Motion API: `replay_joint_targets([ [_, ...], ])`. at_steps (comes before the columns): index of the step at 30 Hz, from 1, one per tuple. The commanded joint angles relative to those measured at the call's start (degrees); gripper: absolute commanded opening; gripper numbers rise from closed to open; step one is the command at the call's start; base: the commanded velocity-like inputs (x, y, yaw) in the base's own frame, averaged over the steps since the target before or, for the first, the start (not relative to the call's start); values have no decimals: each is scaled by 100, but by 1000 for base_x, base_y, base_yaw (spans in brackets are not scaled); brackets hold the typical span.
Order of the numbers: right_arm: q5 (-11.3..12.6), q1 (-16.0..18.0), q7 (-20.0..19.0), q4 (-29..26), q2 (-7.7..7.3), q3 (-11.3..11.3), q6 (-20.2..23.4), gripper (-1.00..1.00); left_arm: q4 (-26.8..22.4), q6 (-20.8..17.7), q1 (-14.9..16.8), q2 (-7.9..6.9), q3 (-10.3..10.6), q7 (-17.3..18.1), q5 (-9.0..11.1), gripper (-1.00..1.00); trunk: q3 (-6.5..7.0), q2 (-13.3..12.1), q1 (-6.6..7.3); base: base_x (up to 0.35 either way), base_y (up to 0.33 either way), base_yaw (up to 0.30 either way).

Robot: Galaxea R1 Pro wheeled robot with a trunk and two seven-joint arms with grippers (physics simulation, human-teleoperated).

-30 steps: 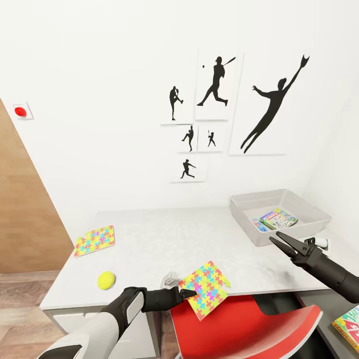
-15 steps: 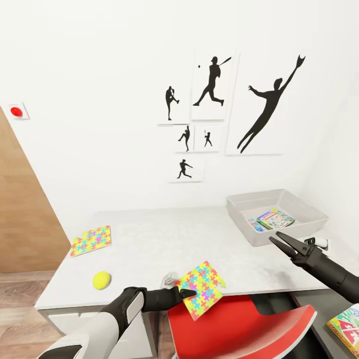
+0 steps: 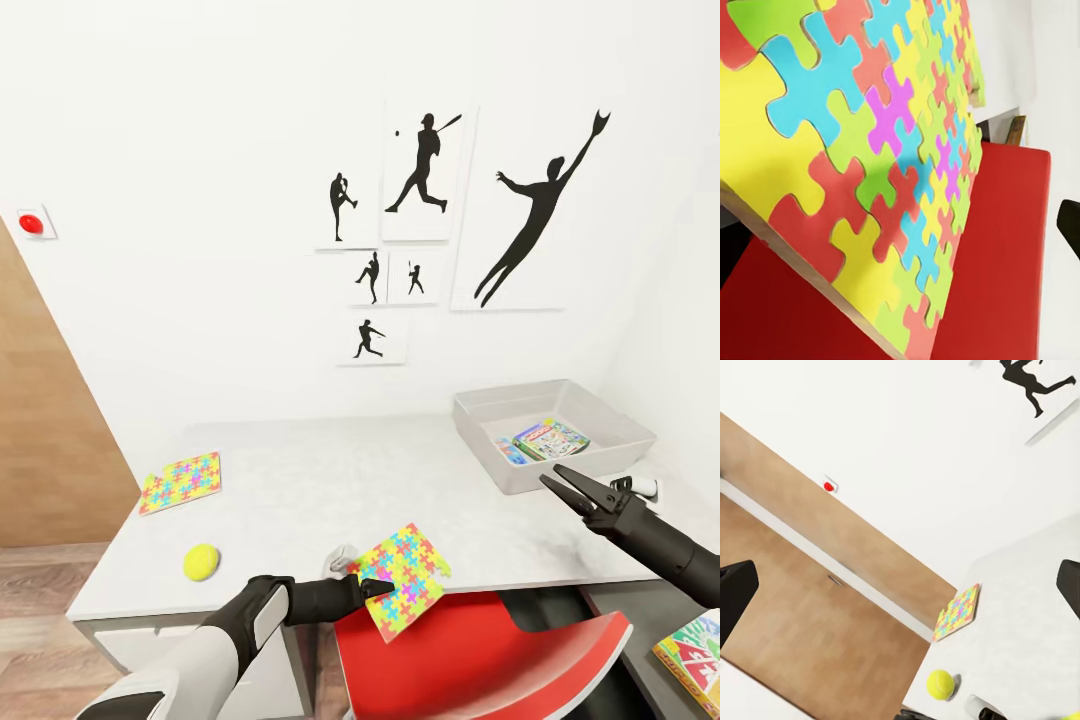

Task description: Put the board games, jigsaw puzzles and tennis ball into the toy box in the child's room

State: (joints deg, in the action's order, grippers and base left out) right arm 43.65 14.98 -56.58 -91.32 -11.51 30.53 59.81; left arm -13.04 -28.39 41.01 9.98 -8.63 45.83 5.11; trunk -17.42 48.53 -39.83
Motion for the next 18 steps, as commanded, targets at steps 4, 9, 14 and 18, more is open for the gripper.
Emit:
replay_joint_targets([
  [4,-20,5,-30,0,0,5,19,100,-6,-67,4,2,-42,15,69,100,-7,6,-1,0,0,0],
  [9,-18,5,-32,0,0,5,19,100,-6,-73,4,2,-42,29,69,-100,-7,6,-1,0,0,0],
  [14,-21,5,-32,0,1,5,19,100,2,-128,4,2,-42,45,74,-100,-7,6,-1,0,0,0],
  [18,-19,5,-30,0,6,-1,19,100,61,-146,4,2,-38,77,76,-100,-7,6,-1,0,0,0],
])
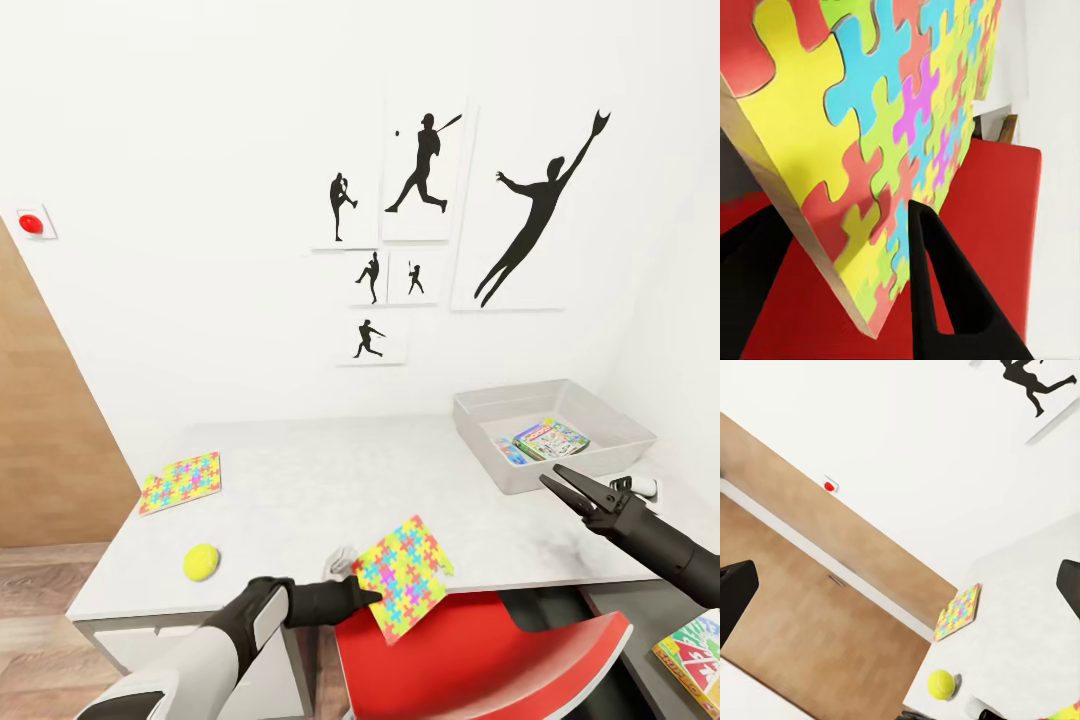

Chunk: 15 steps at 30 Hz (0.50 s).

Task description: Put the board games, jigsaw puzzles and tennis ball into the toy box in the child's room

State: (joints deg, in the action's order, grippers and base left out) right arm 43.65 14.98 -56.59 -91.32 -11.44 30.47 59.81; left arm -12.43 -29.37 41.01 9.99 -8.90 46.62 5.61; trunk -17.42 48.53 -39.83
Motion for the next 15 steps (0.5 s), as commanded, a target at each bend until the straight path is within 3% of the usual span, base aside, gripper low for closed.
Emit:
replay_joint_targets([
  [1,-19,5,-29,0,-1,4,19,100,35,-50,3,1,-9,1,23,-100,-7,5,-1,0,0,0],
  [15,-23,5,-28,0,-1,5,19,100,104,-19,3,1,-10,17,19,-100,-7,5,-1,0,0,0],
])
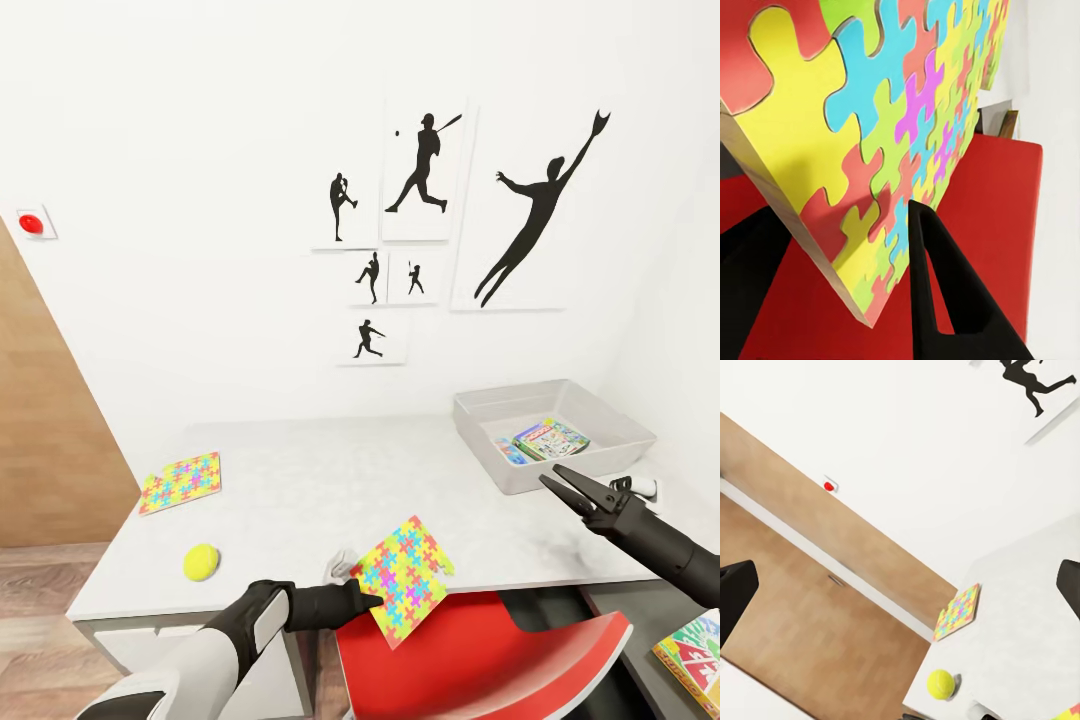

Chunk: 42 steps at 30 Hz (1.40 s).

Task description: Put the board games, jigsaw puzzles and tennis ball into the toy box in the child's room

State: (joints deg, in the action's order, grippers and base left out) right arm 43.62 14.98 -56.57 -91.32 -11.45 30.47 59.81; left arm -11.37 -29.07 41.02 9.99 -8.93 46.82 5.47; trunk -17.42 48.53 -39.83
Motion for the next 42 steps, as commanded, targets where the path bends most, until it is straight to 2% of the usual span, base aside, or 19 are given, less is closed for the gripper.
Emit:
replay_joint_targets([
  [1,-20,5,-29,0,0,6,19,100,-2,-47,3,1,-8,-2,33,-100,-7,5,-1,0,0,0],
  [7,-20,5,-29,0,-4,11,19,100,-4,-31,3,1,-12,5,33,-100,-7,5,-1,0,0,0],
  [16,-20,5,-31,0,-3,12,19,100,-5,-39,4,1,-7,17,31,-100,154,-356,197,0,0,0],
  [21,-20,5,-30,0,-2,12,19,100,-18,-130,11,1,8,397,25,-100,244,-556,307,0,0,0],
  [26,-20,5,-30,0,-2,12,19,100,-222,-819,31,1,34,764,11,-100,334,-757,416,0,0,0],
  [28,-20,5,-29,0,-4,12,19,100,-401,-1071,34,1,47,800,11,-100,370,-837,460,0,0,0],
  [29,-20,5,-29,0,-5,12,19,100,-611,-1348,36,1,58,823,12,-100,388,-877,482,0,0,0],
  [32,-20,5,-29,0,-6,12,19,100,-963,-1848,36,1,74,831,7,-100,441,-997,548,0,0,0],
  [36,-20,5,-29,0,-4,12,19,100,-1292,-2210,31,1,80,844,6,-100,513,-1158,636,0,0,0],
  [40,-20,5,-29,0,-5,17,19,100,-1404,-2439,38,-170,67,937,1,-100,585,-1318,724,0,0,0],
  [42,-20,5,-29,0,-6,19,19,100,-1531,-2548,43,-330,68,1047,4,-100,621,-1398,768,0,0,0],
])
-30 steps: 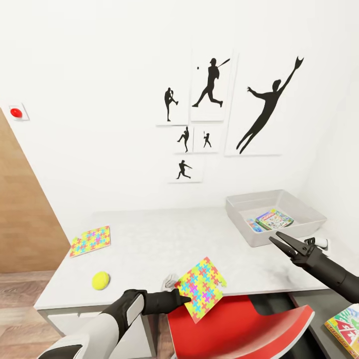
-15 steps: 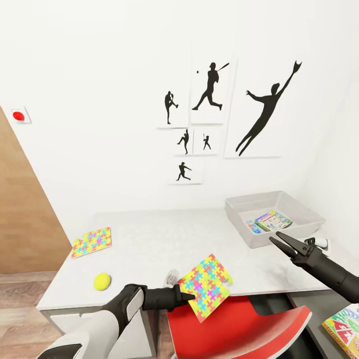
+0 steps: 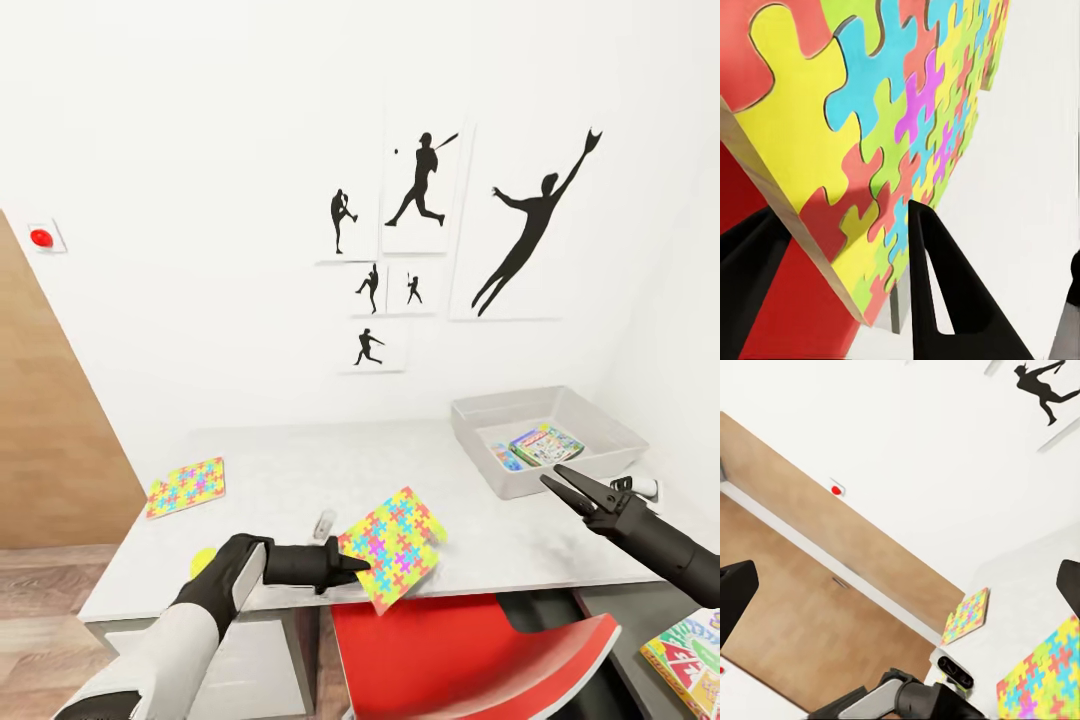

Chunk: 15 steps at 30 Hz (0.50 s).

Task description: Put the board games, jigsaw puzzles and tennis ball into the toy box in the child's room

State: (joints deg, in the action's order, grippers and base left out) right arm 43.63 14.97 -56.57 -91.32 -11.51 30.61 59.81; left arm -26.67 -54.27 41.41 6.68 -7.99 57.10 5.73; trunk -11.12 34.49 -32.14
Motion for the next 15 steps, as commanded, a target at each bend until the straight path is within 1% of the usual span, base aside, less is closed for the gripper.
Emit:
replay_joint_targets([
  [1,-21,6,-29,0,-1,6,19,100,-139,-117,5,-110,-16,135,-21,-100,9,-34,21,0,0,0],
  [2,-21,6,-29,2,-1,6,19,100,-191,-148,6,-143,-9,179,-21,-100,27,-74,43,0,0,0],
  [3,-21,6,-29,1,-1,6,19,100,-345,-229,7,-240,44,310,-21,-100,45,-114,65,0,0,0],
  [4,-21,6,-29,1,-1,6,19,100,-389,-253,7,-278,81,354,-21,-100,63,-154,87,0,0,0],
  [6,-21,6,-29,1,-1,2,19,100,-500,-337,7,-436,304,510,-20,-100,99,-234,130,0,0,0],
  [8,-21,6,-29,1,4,0,19,100,-545,-390,7,-533,571,680,-14,-100,135,-314,174,0,0,0],
  [9,-21,6,-29,1,5,-1,19,100,-551,-397,7,-548,627,731,-14,-100,152,-355,196,0,0,0],
  [11,-21,6,-29,1,7,-2,19,100,-571,-414,7,-585,769,959,-15,-100,188,-435,240,0,0,0],
  [13,-21,6,-29,0,6,-2,19,100,-584,-417,7,-611,832,1181,-19,-100,224,-515,284,0,0,0],
  [15,-21,6,-31,0,5,-2,19,100,-590,-418,7,-638,856,1323,-23,-100,260,-595,328,-24,0,0],
])
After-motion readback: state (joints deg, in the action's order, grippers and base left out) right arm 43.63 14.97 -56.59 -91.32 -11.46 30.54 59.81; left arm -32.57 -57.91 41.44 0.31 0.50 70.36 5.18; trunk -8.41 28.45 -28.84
